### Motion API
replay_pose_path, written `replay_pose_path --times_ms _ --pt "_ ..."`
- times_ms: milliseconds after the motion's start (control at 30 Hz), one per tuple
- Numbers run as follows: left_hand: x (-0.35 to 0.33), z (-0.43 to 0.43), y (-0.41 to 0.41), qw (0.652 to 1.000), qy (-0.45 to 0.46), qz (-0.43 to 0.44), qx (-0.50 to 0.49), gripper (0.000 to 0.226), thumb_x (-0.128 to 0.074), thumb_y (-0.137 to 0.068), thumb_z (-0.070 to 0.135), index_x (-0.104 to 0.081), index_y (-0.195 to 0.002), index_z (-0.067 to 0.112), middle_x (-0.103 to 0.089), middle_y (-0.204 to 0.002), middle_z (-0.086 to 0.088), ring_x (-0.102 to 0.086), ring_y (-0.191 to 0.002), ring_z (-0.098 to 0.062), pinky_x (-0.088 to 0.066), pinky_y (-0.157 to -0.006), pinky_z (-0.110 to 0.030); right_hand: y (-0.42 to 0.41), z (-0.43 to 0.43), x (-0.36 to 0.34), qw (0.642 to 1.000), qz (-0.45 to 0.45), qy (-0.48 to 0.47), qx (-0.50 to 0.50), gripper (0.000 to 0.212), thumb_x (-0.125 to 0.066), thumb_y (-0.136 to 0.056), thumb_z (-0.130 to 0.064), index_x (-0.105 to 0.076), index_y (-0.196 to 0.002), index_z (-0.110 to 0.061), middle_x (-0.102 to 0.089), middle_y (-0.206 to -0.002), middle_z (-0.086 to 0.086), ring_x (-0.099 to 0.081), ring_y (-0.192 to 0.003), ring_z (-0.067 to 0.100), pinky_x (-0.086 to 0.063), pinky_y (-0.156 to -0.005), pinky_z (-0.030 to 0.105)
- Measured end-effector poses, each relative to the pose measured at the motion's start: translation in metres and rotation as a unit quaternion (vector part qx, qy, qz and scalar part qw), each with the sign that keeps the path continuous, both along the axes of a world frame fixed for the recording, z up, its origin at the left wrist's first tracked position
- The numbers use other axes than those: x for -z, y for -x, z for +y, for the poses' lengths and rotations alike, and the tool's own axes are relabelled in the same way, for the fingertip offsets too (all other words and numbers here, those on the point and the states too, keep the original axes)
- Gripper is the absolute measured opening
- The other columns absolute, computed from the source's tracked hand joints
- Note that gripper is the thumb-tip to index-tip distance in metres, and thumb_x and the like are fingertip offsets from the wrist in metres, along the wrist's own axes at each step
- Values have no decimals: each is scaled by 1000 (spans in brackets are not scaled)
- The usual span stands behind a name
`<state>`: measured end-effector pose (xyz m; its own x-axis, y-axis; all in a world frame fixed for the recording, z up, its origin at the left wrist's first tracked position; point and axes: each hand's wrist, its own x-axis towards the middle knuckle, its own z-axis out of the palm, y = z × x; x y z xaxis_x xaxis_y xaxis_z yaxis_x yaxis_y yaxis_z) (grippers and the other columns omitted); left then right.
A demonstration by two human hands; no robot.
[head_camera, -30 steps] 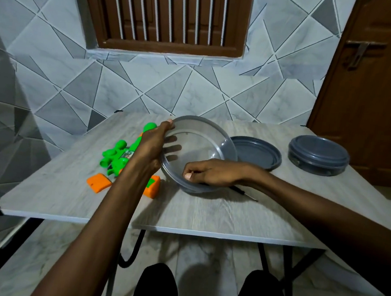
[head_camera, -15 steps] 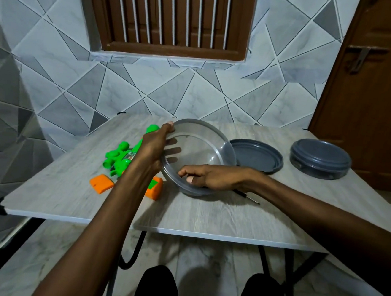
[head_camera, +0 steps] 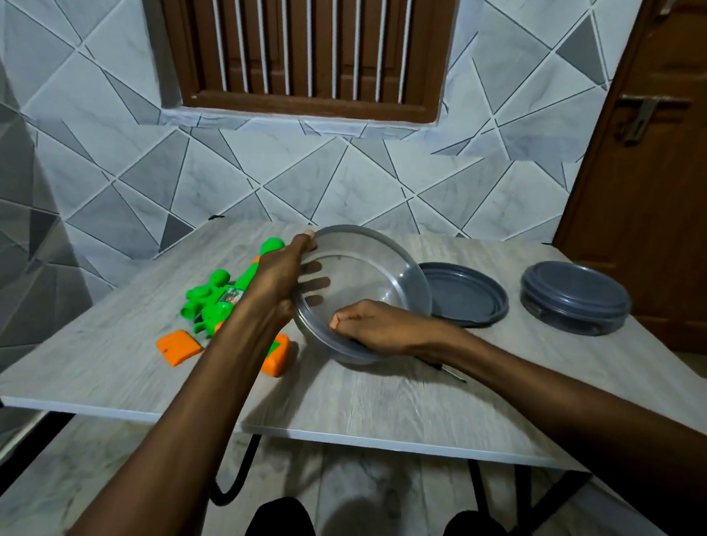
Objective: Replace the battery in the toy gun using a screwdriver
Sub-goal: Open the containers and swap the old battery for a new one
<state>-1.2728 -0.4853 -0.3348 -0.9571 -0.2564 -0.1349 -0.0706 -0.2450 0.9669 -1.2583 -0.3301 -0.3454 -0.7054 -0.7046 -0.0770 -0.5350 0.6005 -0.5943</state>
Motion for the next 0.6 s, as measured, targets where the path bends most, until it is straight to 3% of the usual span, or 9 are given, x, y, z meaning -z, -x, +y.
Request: replay_pose_path --times_ms 133,333,500,600 --pt "0 -1 0 1000 -11 -15 2 33 -50 -96 44 -60 -113 18 -58 -96 -6 -60 -77 -25 -45 -69 -33 4 4 6 996 78 33 13 34 -45 -94 -23 -60 -66 -11 -52 -62 4 -47 -61 13 -40 -66 32" --pt "2 0 -2 999 -36 -27 -8 25 -51 -96 42 -60 -96 19 -59 -96 -8 -60 -76 -25 -47 -68 -36 9 6 10 986 136 56 79 56 -56 -90 -50 -50 -43 -19 -43 -42 -5 -40 -43 7 -36 -55 24" --pt "3 0 0 999 -42 -30 -9 25 -52 -96 40 -60 -92 17 -58 -101 -13 -59 -75 -27 -49 -65 -35 15 -5 9 966 169 49 187 55 -63 -81 -59 -46 -47 -19 -47 -46 -4 -44 -48 14 -36 -54 30" --pt "4 0 0 998 -40 -39 0 25 -52 -95 42 -61 -92 19 -59 -94 -11 -58 -74 -26 -49 -67 -35 19 -9 4 964 72 46 250 49 -62 -78 -63 -45 -56 -23 -49 -53 -4 -47 -54 16 -32 -49 25"
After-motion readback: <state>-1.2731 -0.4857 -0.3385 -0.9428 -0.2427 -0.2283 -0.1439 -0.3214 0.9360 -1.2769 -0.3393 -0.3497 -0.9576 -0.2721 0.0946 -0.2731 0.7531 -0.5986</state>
